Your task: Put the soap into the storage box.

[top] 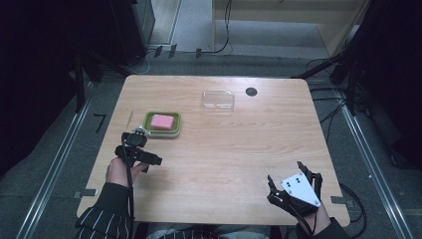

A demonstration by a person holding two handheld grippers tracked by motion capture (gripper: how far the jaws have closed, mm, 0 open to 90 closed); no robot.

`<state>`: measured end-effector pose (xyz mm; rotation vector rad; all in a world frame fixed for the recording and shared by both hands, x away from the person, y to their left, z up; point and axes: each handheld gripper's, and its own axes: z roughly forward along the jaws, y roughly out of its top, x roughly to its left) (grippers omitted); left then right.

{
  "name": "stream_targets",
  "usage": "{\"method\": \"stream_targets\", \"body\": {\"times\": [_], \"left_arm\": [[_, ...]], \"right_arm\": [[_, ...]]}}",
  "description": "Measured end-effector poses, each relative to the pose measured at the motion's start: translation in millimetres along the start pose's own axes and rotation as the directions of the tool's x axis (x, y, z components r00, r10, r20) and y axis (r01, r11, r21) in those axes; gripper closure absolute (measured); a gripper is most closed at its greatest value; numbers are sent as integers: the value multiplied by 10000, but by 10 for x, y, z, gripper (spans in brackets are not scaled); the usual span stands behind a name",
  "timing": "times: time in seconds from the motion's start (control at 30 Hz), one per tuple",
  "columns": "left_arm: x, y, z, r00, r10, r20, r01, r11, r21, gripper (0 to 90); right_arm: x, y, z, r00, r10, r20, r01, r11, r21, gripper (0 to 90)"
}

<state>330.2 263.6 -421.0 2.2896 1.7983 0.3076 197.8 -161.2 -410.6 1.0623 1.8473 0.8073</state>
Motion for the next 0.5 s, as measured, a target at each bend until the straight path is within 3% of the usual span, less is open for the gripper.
{"method": "stream_targets", "body": {"times": [0.23,0.5], "left_arm": [[11,-201,13,9998,108,162,-111,9998,182,43],[48,-248,9,9996,222,160,-225,9995,217,43]], "right_arm": [[8,7,0,10000,-55,-13,55,10000,-11,131],[-2,-7,-2,10000,28,29,-28,10000,0,131]]}}
